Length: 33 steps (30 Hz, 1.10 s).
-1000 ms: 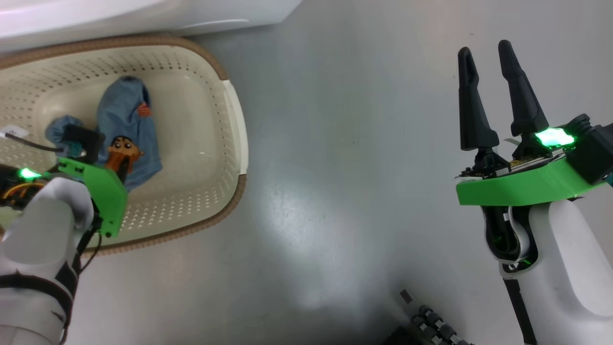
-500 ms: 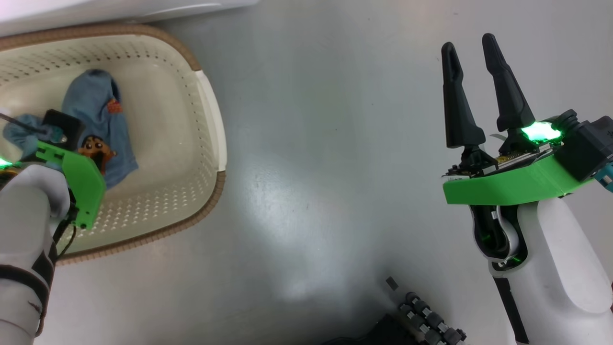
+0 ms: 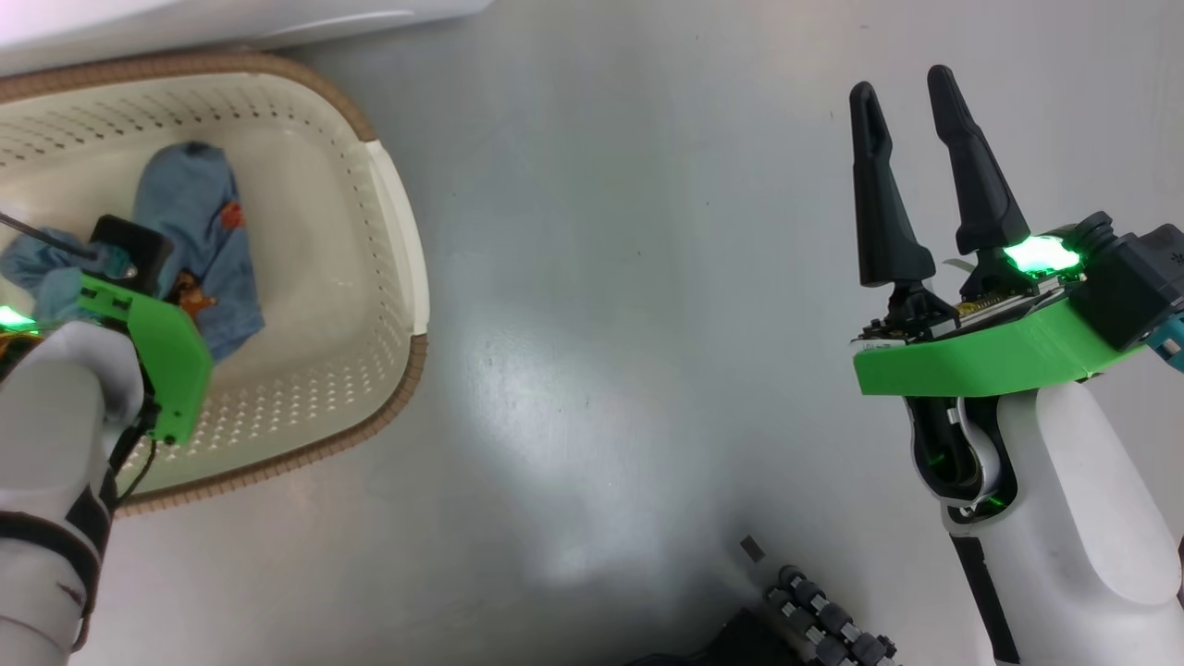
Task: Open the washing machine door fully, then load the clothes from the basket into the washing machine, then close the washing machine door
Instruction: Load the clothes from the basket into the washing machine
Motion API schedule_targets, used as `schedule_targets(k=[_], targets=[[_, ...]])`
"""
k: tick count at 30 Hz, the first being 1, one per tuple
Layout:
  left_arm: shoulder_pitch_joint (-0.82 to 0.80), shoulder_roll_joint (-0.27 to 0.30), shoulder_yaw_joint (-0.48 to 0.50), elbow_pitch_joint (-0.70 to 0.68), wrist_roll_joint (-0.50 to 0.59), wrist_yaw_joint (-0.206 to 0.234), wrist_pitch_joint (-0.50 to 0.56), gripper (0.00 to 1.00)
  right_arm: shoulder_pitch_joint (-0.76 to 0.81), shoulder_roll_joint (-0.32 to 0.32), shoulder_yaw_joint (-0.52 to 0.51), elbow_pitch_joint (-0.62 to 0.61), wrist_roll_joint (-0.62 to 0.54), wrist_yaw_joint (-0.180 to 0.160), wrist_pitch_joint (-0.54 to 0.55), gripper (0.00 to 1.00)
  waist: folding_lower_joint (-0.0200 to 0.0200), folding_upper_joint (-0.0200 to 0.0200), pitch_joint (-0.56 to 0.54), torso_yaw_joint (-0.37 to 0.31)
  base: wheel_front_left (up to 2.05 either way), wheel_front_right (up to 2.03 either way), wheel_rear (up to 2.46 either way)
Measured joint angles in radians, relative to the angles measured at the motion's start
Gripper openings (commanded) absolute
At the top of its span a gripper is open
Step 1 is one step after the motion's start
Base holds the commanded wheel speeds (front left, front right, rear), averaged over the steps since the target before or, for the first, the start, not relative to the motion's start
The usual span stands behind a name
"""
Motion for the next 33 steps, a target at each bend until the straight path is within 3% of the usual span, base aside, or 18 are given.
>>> schedule_targets(k=[18, 33], targets=[[0.108, -0.102, 0.054, -0.021, -0.222, 0.000, -0.265, 0.00, 0.029, -0.015, -0.035, 0.029, -0.003, 0.000, 0.000, 1.00, 0.0000, 0.0000, -0.167, 0.063, 0.00, 0.00, 0.00], [0.257, -0.136, 0.081, -0.151, -0.319, 0.000, -0.317, 0.00, 0.168, -0.054, -0.069, 0.076, -0.003, 0.000, 0.000, 1.00, -0.0001, 0.0000, -0.369, 0.139, 0.00, 0.00, 0.00]])
